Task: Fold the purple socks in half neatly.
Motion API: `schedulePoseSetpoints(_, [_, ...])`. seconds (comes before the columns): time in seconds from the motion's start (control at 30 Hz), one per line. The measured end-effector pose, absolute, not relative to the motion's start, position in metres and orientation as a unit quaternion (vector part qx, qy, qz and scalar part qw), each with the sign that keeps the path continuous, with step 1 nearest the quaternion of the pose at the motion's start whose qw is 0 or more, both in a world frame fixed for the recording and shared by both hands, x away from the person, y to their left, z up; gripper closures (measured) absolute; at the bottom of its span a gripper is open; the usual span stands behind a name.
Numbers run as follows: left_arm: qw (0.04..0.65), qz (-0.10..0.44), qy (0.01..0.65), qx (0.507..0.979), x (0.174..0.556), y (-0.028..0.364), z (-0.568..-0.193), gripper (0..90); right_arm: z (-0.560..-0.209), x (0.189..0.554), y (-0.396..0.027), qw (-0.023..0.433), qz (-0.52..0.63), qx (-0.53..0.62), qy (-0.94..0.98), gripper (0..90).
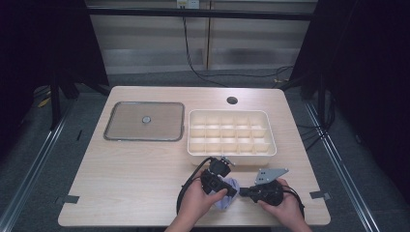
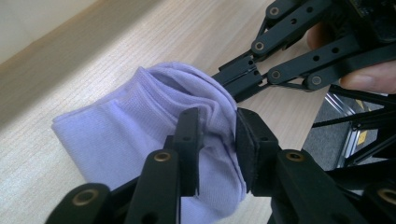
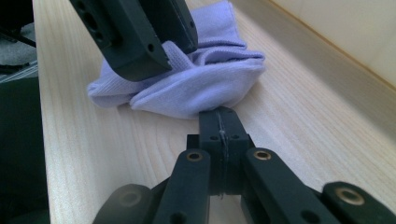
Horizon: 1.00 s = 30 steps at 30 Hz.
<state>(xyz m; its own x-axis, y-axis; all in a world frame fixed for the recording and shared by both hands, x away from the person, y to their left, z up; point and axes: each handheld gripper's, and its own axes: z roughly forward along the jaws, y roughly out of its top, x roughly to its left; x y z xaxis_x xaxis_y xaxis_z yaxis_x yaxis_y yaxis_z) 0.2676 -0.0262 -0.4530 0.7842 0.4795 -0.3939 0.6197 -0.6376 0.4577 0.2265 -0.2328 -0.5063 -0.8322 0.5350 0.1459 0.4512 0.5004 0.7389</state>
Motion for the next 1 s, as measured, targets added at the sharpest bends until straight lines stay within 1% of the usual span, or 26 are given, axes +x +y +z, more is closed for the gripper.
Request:
schedulePoseSetpoints(0.27, [0.300,-0.120,0.307,0.895,0.268,-0.022,-0.447,67.5,-0.506,0.226,-0.233,0.051,0.410,0.287,0.864,90.0])
schedulePoseSetpoints(0.47, [0.306,-0.117,0.310,0.893,0.270,-0.017,-0.441,67.6,-0.506,0.227,-0.233,0.051,0.410,0.285,0.865,90.0])
schedulePoseSetpoints(0.63, [0.304,-0.106,0.323,0.890,0.277,-0.010,-0.444,71.8,-0.506,0.226,-0.233,0.051,0.410,0.285,0.865,90.0])
schedulePoseSetpoints(0.7, [0.292,-0.093,0.332,0.892,0.279,-0.008,-0.446,74.6,-0.506,0.226,-0.233,0.050,0.411,0.287,0.864,90.0])
schedulePoseSetpoints(0.83, [0.273,-0.090,0.334,0.898,0.281,-0.006,-0.454,80.1,-0.506,0.227,-0.233,0.049,0.411,0.287,0.864,90.0])
schedulePoseSetpoints(0.93, [0.267,-0.085,0.337,0.899,0.281,-0.010,-0.461,81.1,-0.506,0.226,-0.233,0.050,0.410,0.289,0.864,89.9])
schedulePoseSetpoints(1.0, [0.264,-0.087,0.326,0.904,0.280,-0.014,-0.463,81.1,-0.506,0.227,-0.233,0.050,0.410,0.289,0.864,90.0])
